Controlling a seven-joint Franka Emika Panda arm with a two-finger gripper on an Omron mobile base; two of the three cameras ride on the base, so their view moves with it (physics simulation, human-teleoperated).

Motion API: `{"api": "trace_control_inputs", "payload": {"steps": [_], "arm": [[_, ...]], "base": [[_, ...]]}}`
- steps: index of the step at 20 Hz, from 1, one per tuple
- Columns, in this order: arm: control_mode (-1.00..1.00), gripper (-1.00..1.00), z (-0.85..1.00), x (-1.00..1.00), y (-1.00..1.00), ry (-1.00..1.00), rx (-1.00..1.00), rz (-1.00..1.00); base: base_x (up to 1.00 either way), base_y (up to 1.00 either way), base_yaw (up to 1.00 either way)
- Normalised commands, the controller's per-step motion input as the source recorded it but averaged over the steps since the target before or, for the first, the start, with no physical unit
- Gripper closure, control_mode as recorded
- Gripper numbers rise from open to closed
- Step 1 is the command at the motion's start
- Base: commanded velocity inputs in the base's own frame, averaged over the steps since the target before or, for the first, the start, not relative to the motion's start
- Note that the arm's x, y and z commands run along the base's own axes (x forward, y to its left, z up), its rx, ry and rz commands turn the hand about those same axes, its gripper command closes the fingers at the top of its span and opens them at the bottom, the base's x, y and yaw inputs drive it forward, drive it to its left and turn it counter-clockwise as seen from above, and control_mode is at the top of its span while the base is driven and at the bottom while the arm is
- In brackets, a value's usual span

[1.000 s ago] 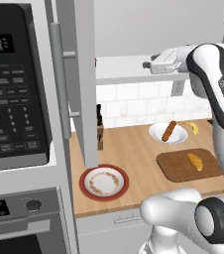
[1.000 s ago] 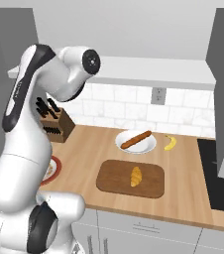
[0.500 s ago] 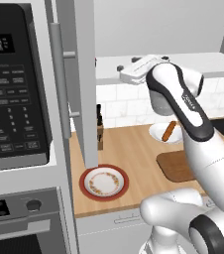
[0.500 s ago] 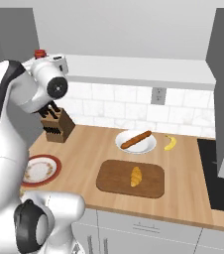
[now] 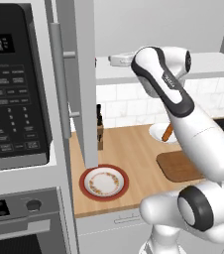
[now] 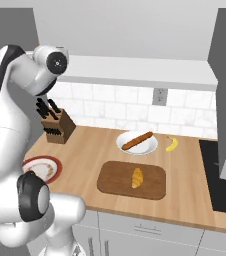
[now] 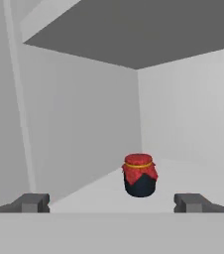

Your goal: From the different types of pastries on the counter, select a croissant and place it on the cutting board. Then retrieve a jar of jam from the cabinet and place it alongside the croissant on the cutting board.

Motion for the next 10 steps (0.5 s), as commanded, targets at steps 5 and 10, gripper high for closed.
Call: {"api": "trace_control_inputs", "payload": {"steps": [5, 10], "arm": [[-1.0, -1.0, 0.05, 0.31, 0.05, 0.02, -0.04, 0.04], [-1.0, -1.0, -0.42, 0.05, 0.0, -0.18, -0.14, 0.13]], "base": [[0.0, 0.0, 0.0], [0.0, 0.0, 0.0]]}}
